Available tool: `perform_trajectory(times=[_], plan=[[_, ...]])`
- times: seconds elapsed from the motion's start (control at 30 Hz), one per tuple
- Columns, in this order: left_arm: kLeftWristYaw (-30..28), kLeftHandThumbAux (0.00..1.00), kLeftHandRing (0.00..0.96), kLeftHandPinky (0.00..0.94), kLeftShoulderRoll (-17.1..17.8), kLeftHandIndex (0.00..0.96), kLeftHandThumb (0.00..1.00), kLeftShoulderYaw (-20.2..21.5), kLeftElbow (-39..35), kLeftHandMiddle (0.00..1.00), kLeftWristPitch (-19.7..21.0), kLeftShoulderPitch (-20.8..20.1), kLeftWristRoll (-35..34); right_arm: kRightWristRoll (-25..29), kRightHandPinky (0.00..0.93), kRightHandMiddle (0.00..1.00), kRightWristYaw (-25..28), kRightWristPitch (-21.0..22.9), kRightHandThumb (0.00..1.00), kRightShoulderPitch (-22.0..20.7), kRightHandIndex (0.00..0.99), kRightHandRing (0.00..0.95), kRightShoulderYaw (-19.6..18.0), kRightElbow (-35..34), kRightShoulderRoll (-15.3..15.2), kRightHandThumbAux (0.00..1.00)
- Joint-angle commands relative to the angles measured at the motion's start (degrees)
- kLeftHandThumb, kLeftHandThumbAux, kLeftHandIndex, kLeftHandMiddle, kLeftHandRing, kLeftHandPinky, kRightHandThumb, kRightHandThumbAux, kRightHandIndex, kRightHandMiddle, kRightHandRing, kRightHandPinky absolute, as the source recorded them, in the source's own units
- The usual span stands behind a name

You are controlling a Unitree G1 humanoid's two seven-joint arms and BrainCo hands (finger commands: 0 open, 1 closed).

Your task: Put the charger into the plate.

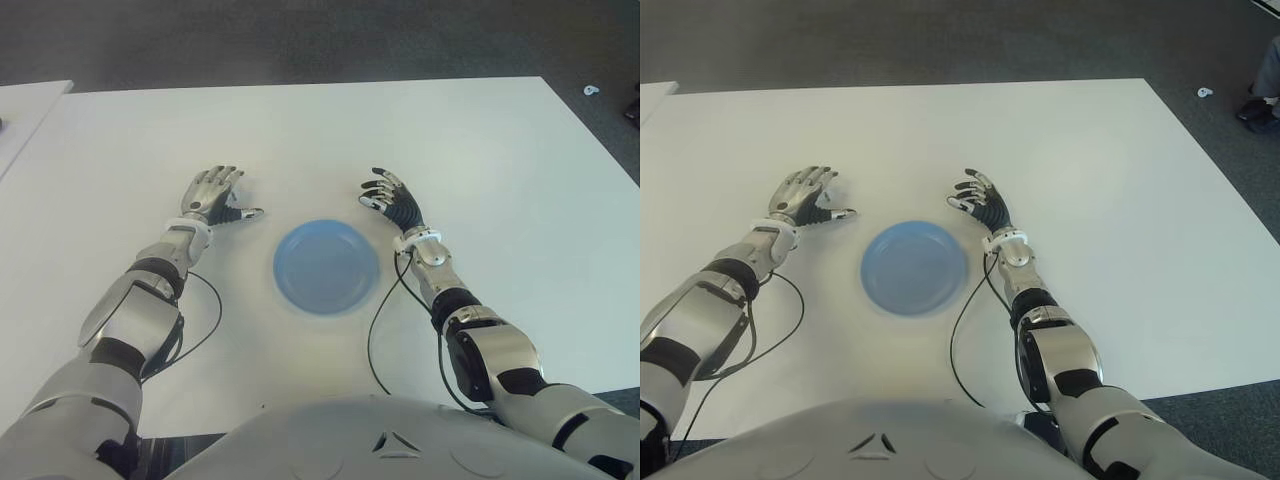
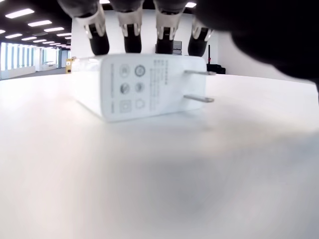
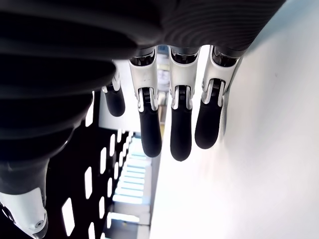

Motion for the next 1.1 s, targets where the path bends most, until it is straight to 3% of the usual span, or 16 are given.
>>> perform_trajectory(times=[0.03, 0.5, 1.1], plan=[[-5.18, 0.257, 0.0, 0.0, -1.01, 0.0, 0.217, 0.53, 1.63, 0.0, 1.77, 1.88, -1.58, -0.74, 0.347, 0.351, 1.58, 4.22, 0.048, 6.42, 0.136, 0.356, 0.26, 4.78, 0.35, 0.661], [-11.82, 0.296, 0.0, 0.0, -2.63, 0.0, 0.197, 6.14, 1.74, 0.0, 5.98, 2.44, -8.93, -0.49, 0.344, 0.349, 2.42, 3.81, 0.017, 6.79, 0.139, 0.355, -0.04, 4.5, 0.02, 0.636], [-12.85, 0.304, 0.0, 0.0, -4.22, 0.0, 0.18, 11.78, 1.56, 0.0, 9.03, 3.32, -14.23, -0.66, 0.344, 0.355, 1.88, 4.68, 0.011, 6.7, 0.156, 0.356, 0.03, 4.41, 0.03, 0.618]])
